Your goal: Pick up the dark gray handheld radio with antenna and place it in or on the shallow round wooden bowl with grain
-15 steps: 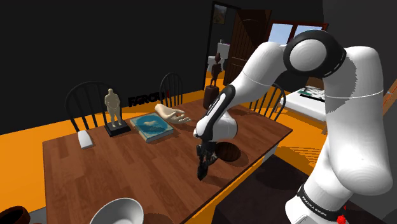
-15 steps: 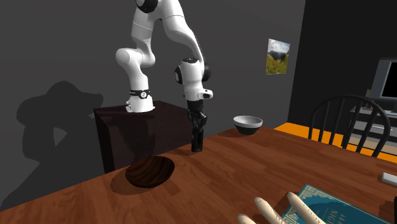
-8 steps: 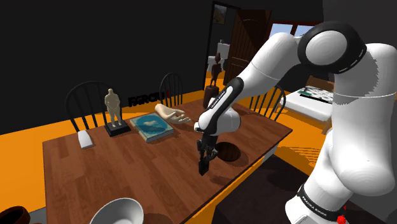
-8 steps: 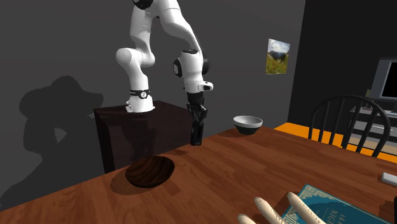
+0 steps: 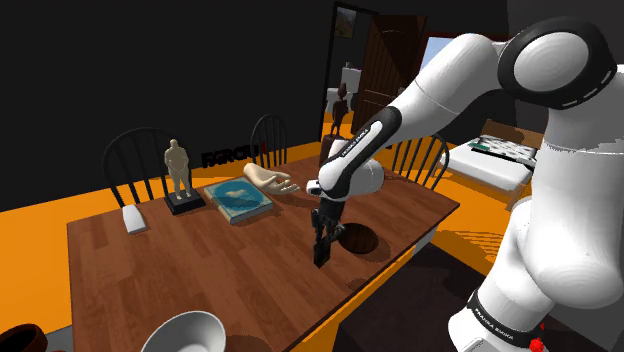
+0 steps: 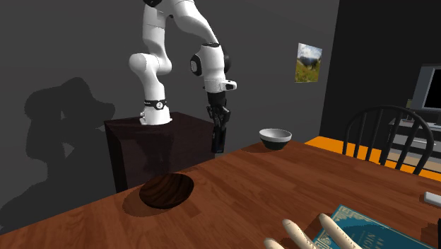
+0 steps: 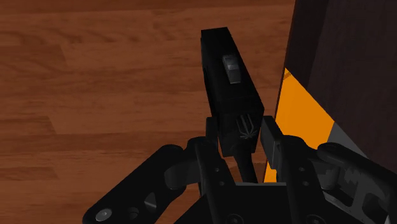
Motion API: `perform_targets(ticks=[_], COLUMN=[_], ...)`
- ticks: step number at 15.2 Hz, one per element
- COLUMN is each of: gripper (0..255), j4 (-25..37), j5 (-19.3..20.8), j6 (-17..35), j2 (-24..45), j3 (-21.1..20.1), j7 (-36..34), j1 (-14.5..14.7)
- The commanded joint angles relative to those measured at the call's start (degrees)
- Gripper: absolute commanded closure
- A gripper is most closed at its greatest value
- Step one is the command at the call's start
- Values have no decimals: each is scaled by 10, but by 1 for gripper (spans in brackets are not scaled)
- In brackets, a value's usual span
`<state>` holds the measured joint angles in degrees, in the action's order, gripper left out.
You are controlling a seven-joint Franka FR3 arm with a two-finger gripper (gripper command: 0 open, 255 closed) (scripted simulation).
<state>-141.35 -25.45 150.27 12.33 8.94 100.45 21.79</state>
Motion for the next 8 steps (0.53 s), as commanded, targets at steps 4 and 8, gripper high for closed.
perform_targets(ticks=[4, 8], gripper=[255, 255], j4=[-2, 2], j5=[33, 39], j6=[-33, -48], j2=[-39, -41], j3=[12, 33], j7=[-28, 14], j1=[5, -23])
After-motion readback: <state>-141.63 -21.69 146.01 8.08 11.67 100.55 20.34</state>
